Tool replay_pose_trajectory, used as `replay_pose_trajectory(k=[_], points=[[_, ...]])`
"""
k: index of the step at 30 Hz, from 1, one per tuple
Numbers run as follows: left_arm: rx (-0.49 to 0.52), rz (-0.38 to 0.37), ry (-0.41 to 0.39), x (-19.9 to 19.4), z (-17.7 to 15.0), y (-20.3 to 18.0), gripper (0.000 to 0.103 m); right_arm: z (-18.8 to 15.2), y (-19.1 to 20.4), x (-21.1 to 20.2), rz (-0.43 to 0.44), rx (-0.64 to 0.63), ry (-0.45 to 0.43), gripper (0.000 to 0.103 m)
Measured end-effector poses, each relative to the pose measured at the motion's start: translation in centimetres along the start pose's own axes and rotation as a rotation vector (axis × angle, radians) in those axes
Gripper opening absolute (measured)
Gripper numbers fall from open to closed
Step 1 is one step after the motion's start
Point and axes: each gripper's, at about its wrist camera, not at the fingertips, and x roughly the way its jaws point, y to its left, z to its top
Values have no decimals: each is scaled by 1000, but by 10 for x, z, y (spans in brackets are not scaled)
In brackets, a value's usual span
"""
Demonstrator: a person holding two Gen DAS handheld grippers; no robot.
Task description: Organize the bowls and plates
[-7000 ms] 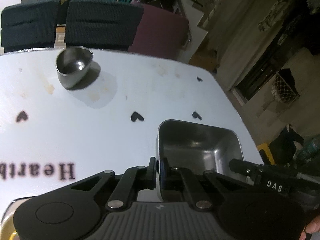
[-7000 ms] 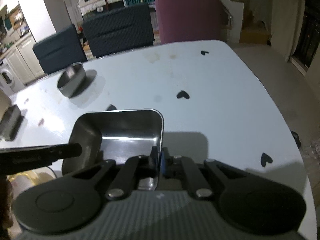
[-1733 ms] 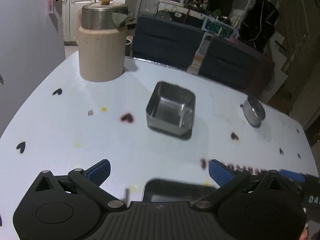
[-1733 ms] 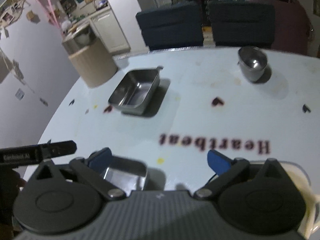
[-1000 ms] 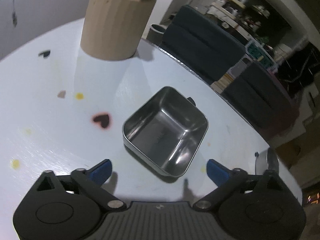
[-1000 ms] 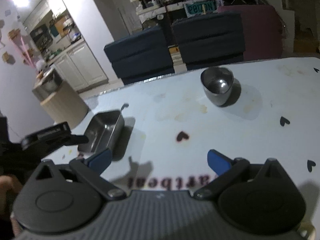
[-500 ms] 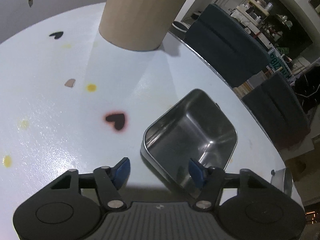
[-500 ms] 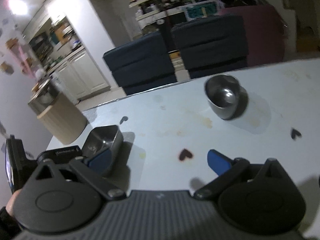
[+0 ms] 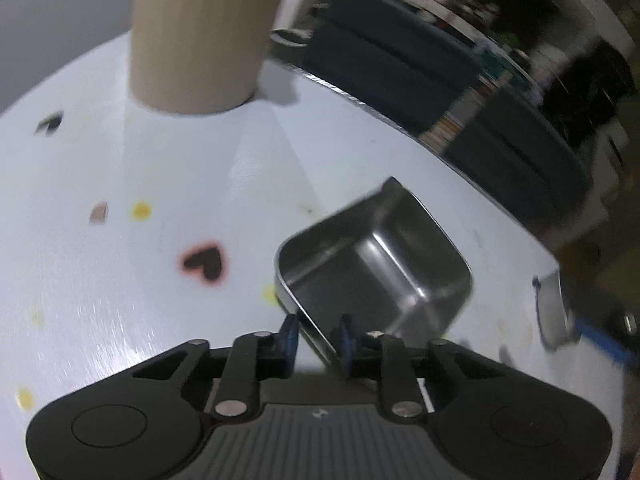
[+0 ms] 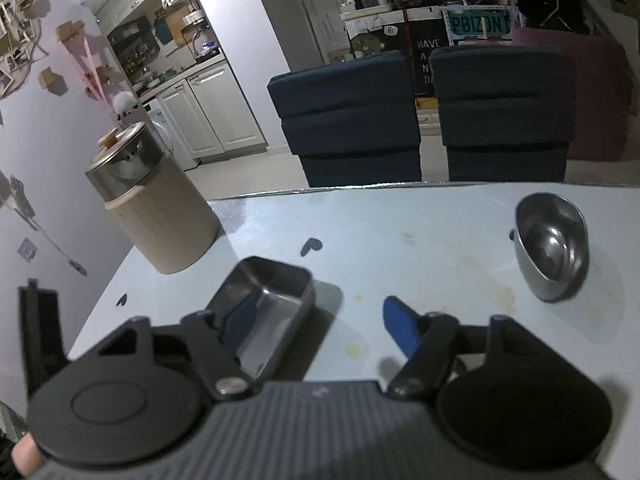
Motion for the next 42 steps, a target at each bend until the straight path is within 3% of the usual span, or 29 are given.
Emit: replay_pose_trajectory(k=[10, 13, 18, 20, 25, 34, 42], points=[[182, -33, 3, -3, 2, 0, 7, -6, 7, 38, -40, -55, 79, 55], [178, -41, 2, -2, 2, 2, 8, -18, 11, 52, -75, -86, 130, 47], [153, -36, 20, -2, 3, 2, 8, -24, 13, 59, -111, -96, 132, 37], [148, -30, 32, -1, 4, 2, 9, -26, 13, 60, -113, -95, 135, 22], [127, -21, 42, -2, 3, 3, 8, -31, 17, 63, -135, -110, 147, 8], [96, -16, 26, -1, 1, 13, 8, -43, 24, 59, -105, -165, 198, 5], [87, -19, 34, -3, 2, 17, 8, -51, 21, 68, -105, -125, 217, 5]])
